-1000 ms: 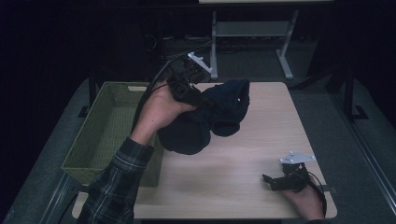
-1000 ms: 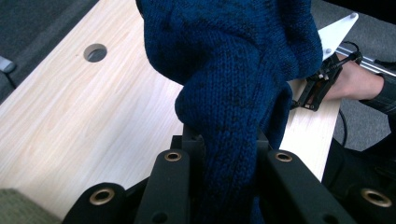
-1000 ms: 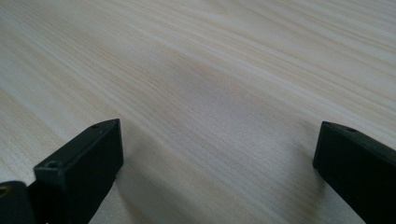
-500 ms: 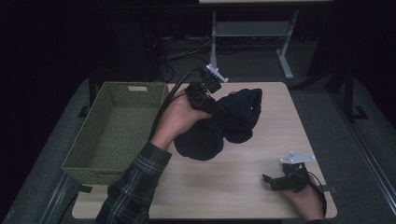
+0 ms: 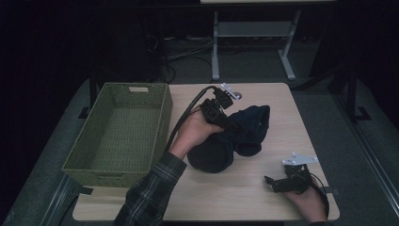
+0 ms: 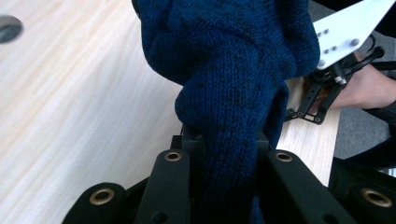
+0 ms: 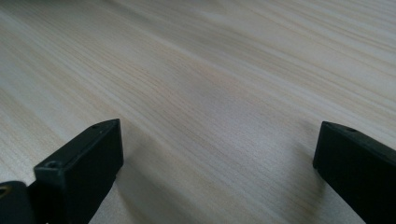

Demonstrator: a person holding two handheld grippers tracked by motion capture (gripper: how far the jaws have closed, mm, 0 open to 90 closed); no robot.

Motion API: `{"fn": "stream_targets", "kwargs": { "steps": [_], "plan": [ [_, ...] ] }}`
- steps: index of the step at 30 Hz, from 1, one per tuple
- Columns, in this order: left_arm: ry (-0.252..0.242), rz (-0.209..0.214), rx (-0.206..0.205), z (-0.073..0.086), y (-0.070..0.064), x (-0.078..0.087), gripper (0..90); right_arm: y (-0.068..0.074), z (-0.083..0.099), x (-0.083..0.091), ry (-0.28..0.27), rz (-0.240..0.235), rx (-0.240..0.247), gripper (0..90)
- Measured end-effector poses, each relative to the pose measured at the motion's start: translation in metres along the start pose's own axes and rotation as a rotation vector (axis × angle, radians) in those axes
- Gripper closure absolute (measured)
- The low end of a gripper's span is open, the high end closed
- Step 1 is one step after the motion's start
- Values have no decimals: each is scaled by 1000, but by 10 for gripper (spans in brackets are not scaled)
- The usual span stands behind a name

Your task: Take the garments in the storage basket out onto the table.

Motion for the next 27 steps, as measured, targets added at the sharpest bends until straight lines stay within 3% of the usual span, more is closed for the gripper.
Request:
{"fn": "stream_targets", "kwargs": {
  "steps": [8, 16, 27],
  "plan": [
    [21, 30, 22, 5, 7, -32, 770, 0, 0, 0, 0, -2, 1, 14],
    [-14, 85, 70, 12, 17, -58, 768, 0, 0, 0, 1, -1, 1, 14],
    [16, 58, 96, 21, 30, -83, 764, 0, 0, 0, 2, -1, -1, 14]
  ]
}}
Point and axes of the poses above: each handheld gripper's, and its own axes: x roughly backward along the jaws, z roughly out of its underside, y roughly to its left, the point moved 2 cm from there along -x, roughly forward along the jaws, and after that the axes turned 10 degrees about y, right-handed, at the moved point
